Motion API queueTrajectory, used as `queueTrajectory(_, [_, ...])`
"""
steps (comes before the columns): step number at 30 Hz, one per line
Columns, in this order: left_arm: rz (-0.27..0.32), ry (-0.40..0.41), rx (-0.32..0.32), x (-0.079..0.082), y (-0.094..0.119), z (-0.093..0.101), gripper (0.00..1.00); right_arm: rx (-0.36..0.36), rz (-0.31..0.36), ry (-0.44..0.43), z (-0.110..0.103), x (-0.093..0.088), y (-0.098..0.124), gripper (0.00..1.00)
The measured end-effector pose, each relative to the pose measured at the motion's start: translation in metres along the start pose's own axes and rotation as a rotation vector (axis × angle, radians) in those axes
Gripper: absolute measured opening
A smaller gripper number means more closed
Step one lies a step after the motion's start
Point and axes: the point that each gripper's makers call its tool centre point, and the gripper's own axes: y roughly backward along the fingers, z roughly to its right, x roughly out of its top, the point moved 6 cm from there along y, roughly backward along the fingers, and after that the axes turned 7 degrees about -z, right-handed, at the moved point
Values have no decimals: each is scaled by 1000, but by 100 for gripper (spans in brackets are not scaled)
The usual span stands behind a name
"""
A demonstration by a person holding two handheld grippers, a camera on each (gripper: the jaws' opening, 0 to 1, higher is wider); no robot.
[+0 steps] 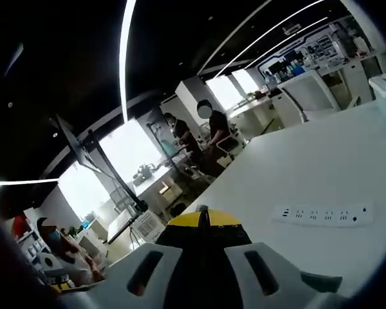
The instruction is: Fold the towel on the table until its edges align and the towel forms a compact rectangular stack.
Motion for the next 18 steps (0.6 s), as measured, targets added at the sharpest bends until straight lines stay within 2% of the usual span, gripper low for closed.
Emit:
queueTrajectory(3, [10, 2, -3, 4, 2, -1, 3, 2, -5, 6, -3, 1, -5, 0])
queueTrajectory(6, [-13, -14, 12, 1, 1, -6, 3, -1, -14, 12, 0, 3, -10, 0])
queueTrajectory(10, [-40, -23, 30, -3, 2, -12, 3, -10, -35, 15, 2, -2, -16, 0])
queueTrajectory(18, [-49, 14, 68, -11, 8, -25, 3, -19, -80, 10, 6, -14, -36, 0])
